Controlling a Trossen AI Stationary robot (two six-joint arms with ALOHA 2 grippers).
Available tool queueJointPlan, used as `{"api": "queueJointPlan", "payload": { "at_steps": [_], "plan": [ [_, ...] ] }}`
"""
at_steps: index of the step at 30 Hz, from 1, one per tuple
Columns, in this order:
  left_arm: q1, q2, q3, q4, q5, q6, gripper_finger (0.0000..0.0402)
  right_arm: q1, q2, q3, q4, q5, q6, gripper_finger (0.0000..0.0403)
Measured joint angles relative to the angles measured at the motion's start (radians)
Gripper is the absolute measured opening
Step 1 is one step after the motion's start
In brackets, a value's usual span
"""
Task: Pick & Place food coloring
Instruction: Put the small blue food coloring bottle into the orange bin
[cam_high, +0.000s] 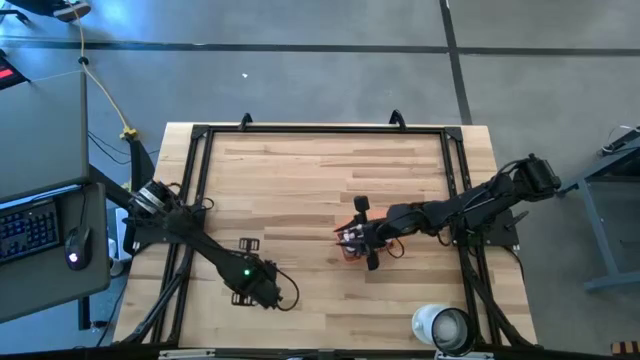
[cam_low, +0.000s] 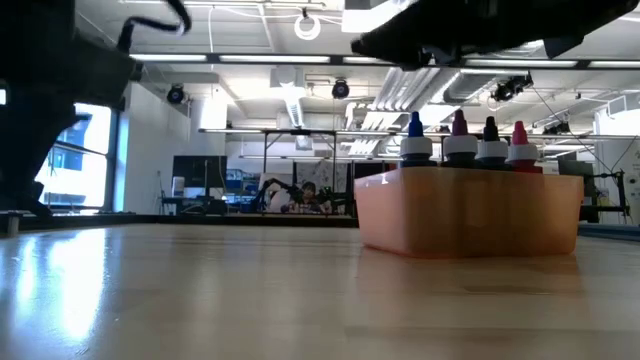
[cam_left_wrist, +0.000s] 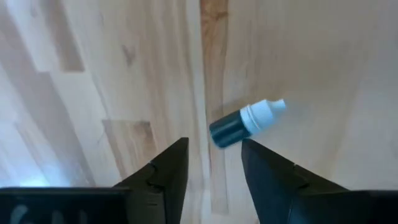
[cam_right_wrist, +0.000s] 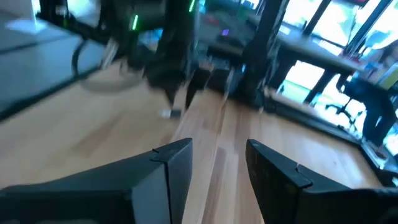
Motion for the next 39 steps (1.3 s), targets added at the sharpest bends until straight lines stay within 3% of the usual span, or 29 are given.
{"api": "queueJointPlan", "payload": {
  "at_steps": [12,30,35,39],
  "plan": [
    [0.000,0.118,0.000,0.024,0.059,0.079,0.0149,0.000,0.000,0.001,0.057,0.000,0.000,0.0143],
    [0.015,0.116,0.039,0.147,-0.097,0.006,0.0149,0.000,0.000,0.001,0.027,0.000,0.002,0.0143],
    [0.023,0.116,0.051,0.173,-0.102,0.018,0.0149,0.000,0.000,0.001,0.027,0.000,0.000,0.0143],
    [0.023,0.116,0.050,0.186,-0.162,0.049,0.0149,0.000,0.000,0.001,0.026,0.000,-0.001,0.0143]
  ]
}}
